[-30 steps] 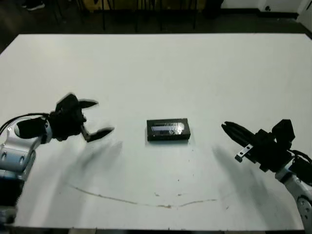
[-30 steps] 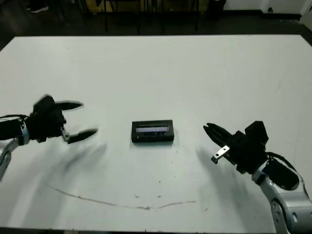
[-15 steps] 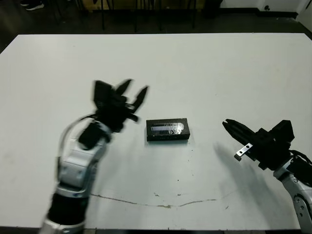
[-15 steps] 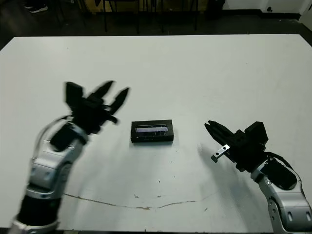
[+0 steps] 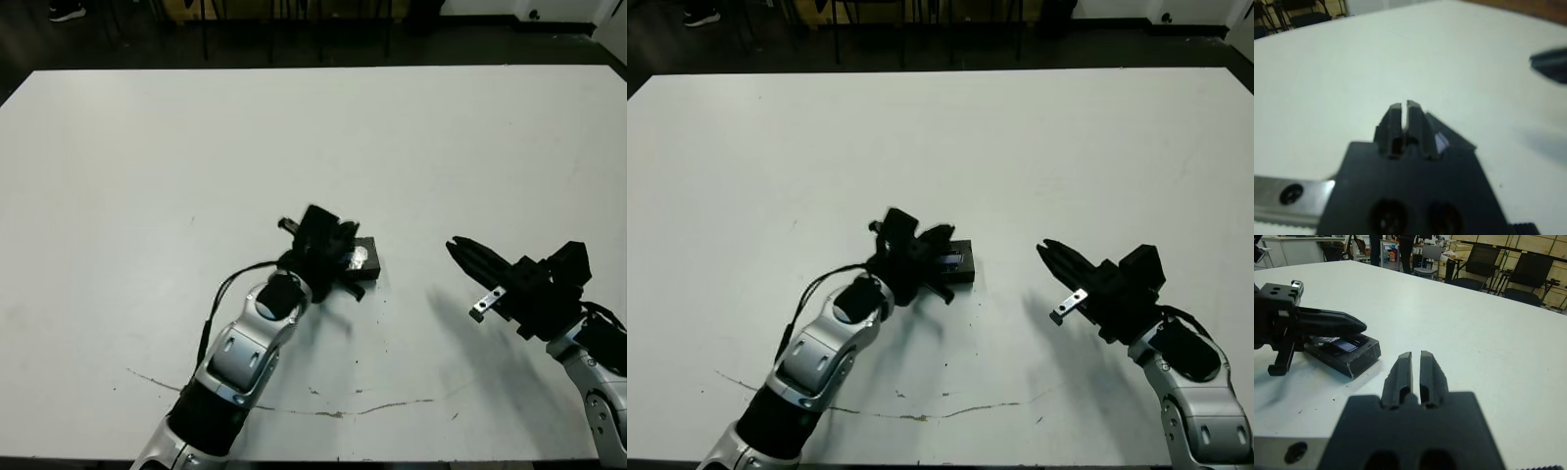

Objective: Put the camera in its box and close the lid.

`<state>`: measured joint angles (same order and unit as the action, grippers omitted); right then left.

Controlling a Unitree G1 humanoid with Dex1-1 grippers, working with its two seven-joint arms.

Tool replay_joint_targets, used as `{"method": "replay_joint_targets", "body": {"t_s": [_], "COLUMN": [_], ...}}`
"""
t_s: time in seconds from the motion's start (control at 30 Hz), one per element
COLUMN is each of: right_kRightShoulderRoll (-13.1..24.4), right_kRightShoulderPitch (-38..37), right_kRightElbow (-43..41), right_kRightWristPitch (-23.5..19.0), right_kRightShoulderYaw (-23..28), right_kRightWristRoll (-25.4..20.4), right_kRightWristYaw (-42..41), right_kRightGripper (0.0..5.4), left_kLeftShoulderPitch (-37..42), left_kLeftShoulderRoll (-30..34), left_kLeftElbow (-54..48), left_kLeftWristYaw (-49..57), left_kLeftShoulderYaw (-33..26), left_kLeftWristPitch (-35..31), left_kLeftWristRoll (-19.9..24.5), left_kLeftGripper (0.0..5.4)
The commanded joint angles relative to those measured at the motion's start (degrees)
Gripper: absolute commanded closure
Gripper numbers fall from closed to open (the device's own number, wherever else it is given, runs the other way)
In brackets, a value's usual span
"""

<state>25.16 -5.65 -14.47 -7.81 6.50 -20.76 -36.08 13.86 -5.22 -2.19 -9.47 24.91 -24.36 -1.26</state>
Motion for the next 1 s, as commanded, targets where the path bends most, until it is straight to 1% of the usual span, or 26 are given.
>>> {"method": "replay_joint_targets", "body": {"t_s": [0.03, 0.27, 0.37, 0.5, 0.67, 0.73, 0.83, 0.97, 1.0], "right_kRightShoulderRoll": [0.2, 0.1, 0.2, 0.3, 0.3, 0.6, 0.5, 0.1, 0.2], "right_kRightShoulderPitch": [-1.2, -1.4, -1.5, -2.0, -2.1, -2.3, -2.6, -2.4, -2.4], "right_kRightElbow": [-0.6, 0.0, -0.4, -1.6, -1.4, -2.4, -2.8, -2.0, -2.3], "right_kRightWristPitch": [-1.6, -1.0, -1.3, -2.8, -2.2, -3.4, -3.7, -2.9, -3.4], "right_kRightShoulderYaw": [0.0, -0.1, -0.1, -0.1, -0.2, -0.3, -0.3, 0.0, 0.0], "right_kRightWristRoll": [0.1, -0.2, 0.1, 0.2, 0.6, 1.2, 1.3, 0.5, 0.7], "right_kRightWristYaw": [0.5, -0.2, 0.2, 1.2, 1.0, 1.9, 2.1, 1.2, 1.5], "right_kRightGripper": [5.4, 5.4, 5.4, 5.4, 5.4, 5.4, 5.4, 5.4, 5.4], "left_kLeftShoulderPitch": [-2.9, -3.8, -3.7, -2.7, -1.7, -1.4, -1.9, -3.4, -3.6], "left_kLeftShoulderRoll": [0.4, 1.5, 1.0, 0.3, 0.5, 1.0, 2.1, 4.1, 4.9], "left_kLeftElbow": [2.8, 6.8, 8.8, 10.4, 11.6, 10.6, 6.6, 0.1, -1.7], "left_kLeftWristYaw": [0.0, 0.4, 0.0, -0.6, -1.3, -1.8, -2.9, -5.9, -6.5], "left_kLeftShoulderYaw": [1.0, 3.1, 2.1, -0.3, -2.5, -3.2, -3.9, -6.1, -6.8], "left_kLeftWristPitch": [-2.7, -1.8, -2.7, -4.8, -4.8, -5.5, -7.3, -8.5, -9.5], "left_kLeftWristRoll": [-1.0, -5.2, -5.2, -4.3, -4.1, -3.9, -3.5, -0.9, -0.4], "left_kLeftGripper": [5.39, 5.39, 5.39, 5.39, 5.39, 5.39, 5.39, 5.39, 5.39]}}
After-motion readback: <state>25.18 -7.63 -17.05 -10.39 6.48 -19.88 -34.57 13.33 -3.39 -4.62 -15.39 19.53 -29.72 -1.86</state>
